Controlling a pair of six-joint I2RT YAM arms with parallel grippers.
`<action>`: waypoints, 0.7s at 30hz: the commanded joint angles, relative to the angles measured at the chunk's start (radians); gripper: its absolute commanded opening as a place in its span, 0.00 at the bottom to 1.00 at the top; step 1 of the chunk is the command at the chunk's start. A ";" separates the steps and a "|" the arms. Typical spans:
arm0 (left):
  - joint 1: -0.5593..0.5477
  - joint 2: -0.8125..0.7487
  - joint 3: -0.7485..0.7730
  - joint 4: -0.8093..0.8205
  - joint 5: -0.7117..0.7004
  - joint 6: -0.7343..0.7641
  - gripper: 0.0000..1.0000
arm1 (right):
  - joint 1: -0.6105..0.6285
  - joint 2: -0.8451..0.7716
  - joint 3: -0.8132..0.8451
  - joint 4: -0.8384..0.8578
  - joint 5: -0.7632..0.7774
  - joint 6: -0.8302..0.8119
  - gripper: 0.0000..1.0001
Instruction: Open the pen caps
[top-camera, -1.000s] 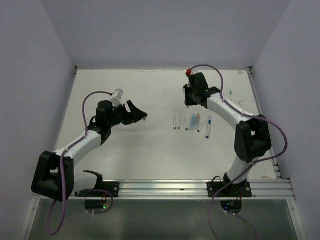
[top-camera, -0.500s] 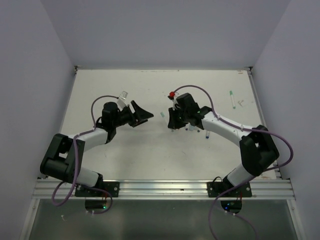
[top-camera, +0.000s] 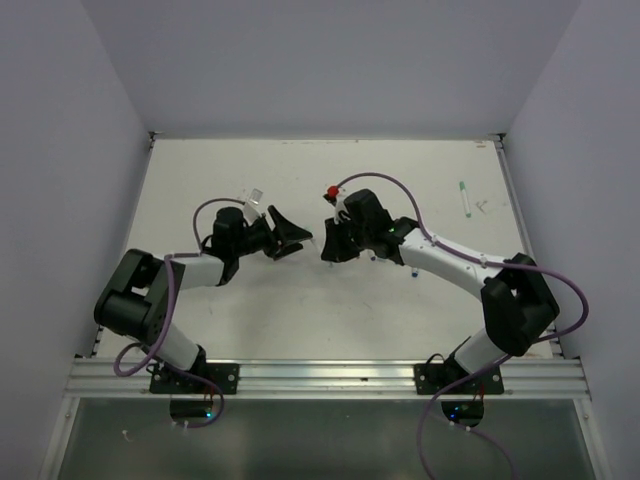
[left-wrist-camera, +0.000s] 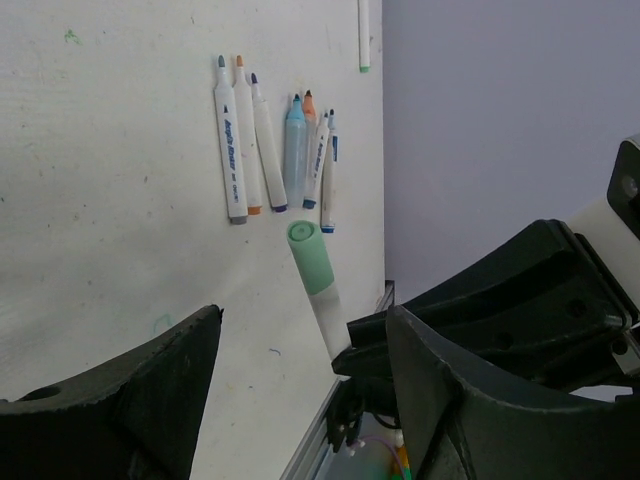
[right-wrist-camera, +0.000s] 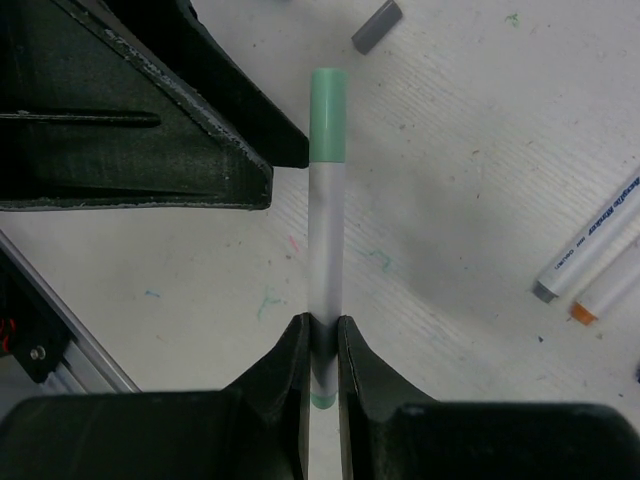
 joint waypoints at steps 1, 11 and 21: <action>-0.006 0.019 0.011 0.081 0.032 -0.046 0.70 | 0.018 -0.047 0.012 0.036 -0.037 0.011 0.00; -0.006 0.070 0.042 0.135 0.066 -0.097 0.67 | 0.038 -0.035 0.007 0.046 -0.046 0.011 0.00; -0.006 0.086 0.045 0.165 0.078 -0.107 0.37 | 0.058 0.002 0.013 0.048 -0.040 -0.001 0.00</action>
